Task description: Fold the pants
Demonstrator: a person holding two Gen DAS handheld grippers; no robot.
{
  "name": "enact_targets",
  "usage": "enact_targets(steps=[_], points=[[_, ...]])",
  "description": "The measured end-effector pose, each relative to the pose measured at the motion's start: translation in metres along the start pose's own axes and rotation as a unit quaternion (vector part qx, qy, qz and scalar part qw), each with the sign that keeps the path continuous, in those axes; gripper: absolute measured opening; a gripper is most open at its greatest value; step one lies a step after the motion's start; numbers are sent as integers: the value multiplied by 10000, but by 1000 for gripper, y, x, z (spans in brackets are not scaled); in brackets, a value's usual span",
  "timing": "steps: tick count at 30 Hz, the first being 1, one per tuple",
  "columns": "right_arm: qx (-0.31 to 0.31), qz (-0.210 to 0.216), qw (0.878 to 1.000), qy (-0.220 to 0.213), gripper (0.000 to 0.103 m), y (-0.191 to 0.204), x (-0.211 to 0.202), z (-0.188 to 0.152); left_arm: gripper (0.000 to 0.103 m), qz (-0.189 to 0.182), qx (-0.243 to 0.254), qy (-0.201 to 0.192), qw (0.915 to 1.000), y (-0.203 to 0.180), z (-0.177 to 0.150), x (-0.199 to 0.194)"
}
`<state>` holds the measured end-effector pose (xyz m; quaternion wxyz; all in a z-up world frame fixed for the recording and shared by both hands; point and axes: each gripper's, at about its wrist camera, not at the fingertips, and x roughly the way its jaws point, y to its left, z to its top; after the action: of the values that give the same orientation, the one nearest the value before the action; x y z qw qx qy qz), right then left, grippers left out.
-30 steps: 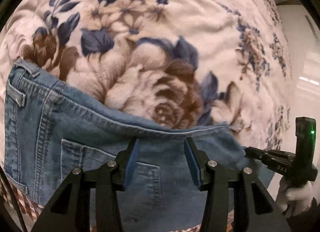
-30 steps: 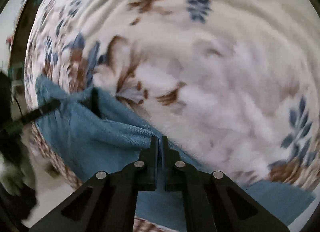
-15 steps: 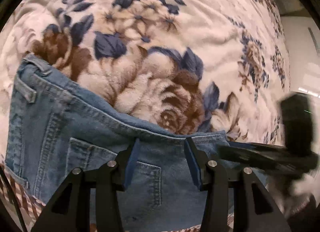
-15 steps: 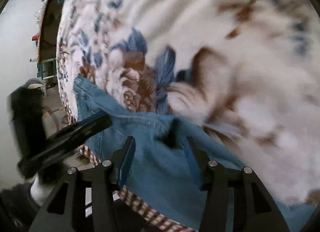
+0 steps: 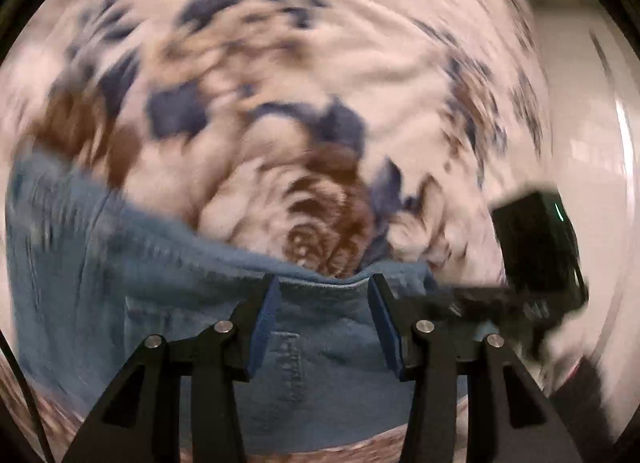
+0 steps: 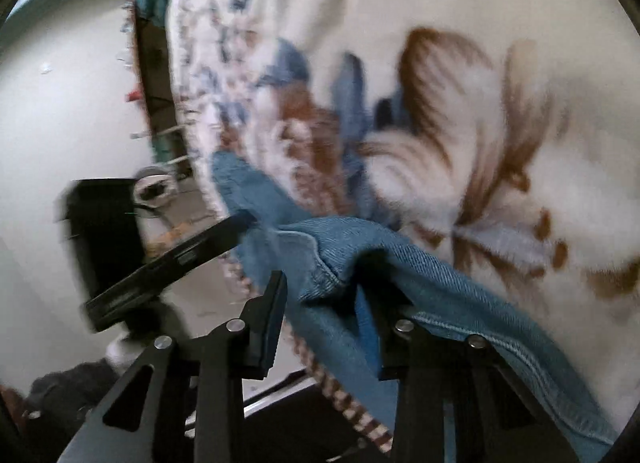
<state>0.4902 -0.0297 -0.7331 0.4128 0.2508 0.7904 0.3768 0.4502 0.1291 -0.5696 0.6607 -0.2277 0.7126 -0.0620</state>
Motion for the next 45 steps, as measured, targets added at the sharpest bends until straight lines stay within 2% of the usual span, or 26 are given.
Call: enact_targets(steps=[1,2,4,5,6,7,8,9,10,14,17,19,21,25,27,28,30,31,32,33,35,39,41,43,45], points=[[45,-206,9998,48,37,-2,8,6,44,176,451,32,9988,-8,2,0],[71,-294,9995,85,40,-2,16,13,52,387,1011,118,9941,-17,3,4],[52,-596,9981,169,40,-1,33,21,60,712,1843,361,9796,-28,4,13],[-18,-654,9977,169,38,3,38,23,60,763,2104,506,9733,-30,4,19],[-223,-734,9969,175,28,10,38,19,60,832,2308,659,9672,-32,5,24],[-377,-783,9961,150,22,15,33,14,60,866,2530,808,9602,-34,6,29],[-412,-755,9962,111,19,16,26,10,60,906,2827,962,9501,-38,6,34],[-405,-519,9978,28,16,18,19,1,60,1017,3053,1036,9411,-41,6,38],[-462,-425,9980,-54,16,22,15,-6,60,1112,3374,1149,9277,-47,4,43],[-612,-248,9976,-216,15,35,8,-29,60,1052,4149,1567,8901,-65,-4,57],[-655,-124,9974,-288,15,30,7,-37,59,849,4357,1900,8757,-68,-4,71],[-573,-17,9978,-336,15,25,8,-35,48,620,4361,1950,8763,-65,-2,72],[-439,163,9983,-354,15,16,3,-36,42,581,4457,1860,8737,-68,-2,73],[-430,207,9985,-280,18,13,7,-25,29,582,4595,1717,8695,-73,-10,68],[-317,270,9989,-216,22,-1,-11,-28,24,517,4509,1641,8759,-65,-15,63],[-197,387,9989,-182,26,-4,-11,-26,12,389,4459,1635,8792,-65,-17,59],[11,690,9975,-155,46,-11,-16,-25,11,258,4311,1639,8869,-64,-20,53],[183,965,9951,-140,50,-14,-15,-22,11,287,4359,1594,8853,-64,-25,52],[252,1065,9939,-158,55,-16,-15,-21,11,257,4346,1504,8876,-64,-29,49],[325,1145,9928,-154,60,-18,-14,-18,11,202,4278,1589,8896,-62,-31,50],[500,1226,9912,-64,63,-22,-8,-12,11,205,4241,1533,8923,-59,-38,50],[1091,1157,9873,-64,63,-37,13,6,10,164,4039,1438,9033,-54,-42,52],[1134,1121,9872,-35,63,-35,15,9,10,156,3954,1417,9074,-55,-43,52],[1129,1209,9862,-51,58,-33,11,7,10,190,3936,1303,9098,-51,-33,44],[1066,1290,9859,24,45,-32,4,1,10,118,3824,1269,9152,-48,-28,37]])
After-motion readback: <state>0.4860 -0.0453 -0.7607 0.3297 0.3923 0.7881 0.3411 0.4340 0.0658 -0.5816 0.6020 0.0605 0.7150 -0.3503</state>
